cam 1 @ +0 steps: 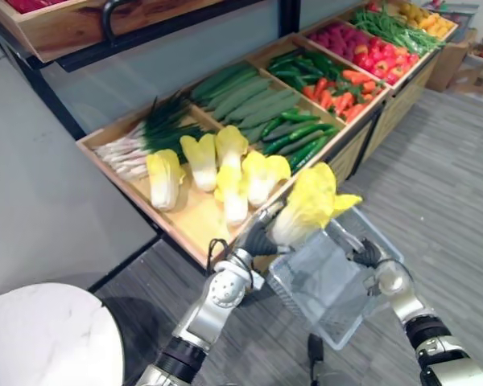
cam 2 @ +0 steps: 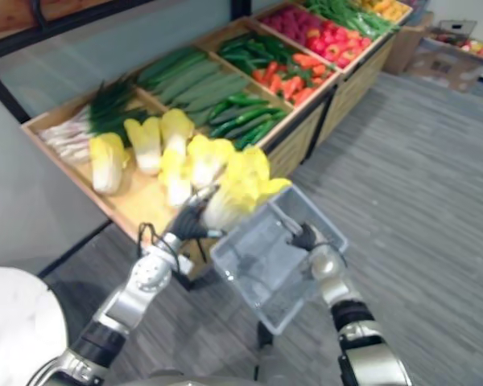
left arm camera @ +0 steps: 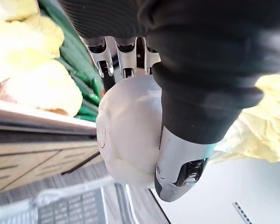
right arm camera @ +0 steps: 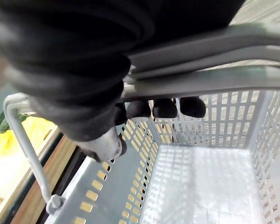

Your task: Pick vegetable in the basket

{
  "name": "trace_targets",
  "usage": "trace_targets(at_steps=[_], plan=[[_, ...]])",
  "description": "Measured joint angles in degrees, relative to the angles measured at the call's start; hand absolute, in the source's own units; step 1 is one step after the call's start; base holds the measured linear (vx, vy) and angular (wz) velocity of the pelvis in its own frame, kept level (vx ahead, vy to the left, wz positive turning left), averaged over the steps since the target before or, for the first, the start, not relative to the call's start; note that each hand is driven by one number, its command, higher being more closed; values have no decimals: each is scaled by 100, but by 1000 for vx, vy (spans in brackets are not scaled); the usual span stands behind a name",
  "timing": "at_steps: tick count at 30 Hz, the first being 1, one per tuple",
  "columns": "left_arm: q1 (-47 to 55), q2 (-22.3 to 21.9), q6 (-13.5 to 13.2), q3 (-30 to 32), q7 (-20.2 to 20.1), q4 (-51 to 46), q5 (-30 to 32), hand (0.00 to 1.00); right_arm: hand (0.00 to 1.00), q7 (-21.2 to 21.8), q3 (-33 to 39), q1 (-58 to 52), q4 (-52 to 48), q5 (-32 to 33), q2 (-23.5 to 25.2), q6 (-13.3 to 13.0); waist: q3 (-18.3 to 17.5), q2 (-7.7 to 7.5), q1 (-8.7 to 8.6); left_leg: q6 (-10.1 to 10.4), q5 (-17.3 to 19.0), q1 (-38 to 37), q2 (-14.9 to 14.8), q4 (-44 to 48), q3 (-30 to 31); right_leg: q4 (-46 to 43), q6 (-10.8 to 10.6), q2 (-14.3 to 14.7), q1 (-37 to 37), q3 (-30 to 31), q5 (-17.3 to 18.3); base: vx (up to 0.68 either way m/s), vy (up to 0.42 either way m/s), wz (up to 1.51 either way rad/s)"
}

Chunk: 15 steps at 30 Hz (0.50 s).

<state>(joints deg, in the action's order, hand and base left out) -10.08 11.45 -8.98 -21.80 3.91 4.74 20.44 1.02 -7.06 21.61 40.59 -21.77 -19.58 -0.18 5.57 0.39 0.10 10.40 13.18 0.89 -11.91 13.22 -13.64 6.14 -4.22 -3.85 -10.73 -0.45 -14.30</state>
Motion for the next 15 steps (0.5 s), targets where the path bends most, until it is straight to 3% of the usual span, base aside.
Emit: trace_targets(at_steps=[15], plan=[[32, -445, 181, -492, -189, 1220, 34, 100, 100, 330, -16, 81, -1152, 681, -172, 108, -4, -61, -20, 37, 40, -50, -104, -18, -80, -1, 36, 107, -1, 45, 16, 7, 1, -2]])
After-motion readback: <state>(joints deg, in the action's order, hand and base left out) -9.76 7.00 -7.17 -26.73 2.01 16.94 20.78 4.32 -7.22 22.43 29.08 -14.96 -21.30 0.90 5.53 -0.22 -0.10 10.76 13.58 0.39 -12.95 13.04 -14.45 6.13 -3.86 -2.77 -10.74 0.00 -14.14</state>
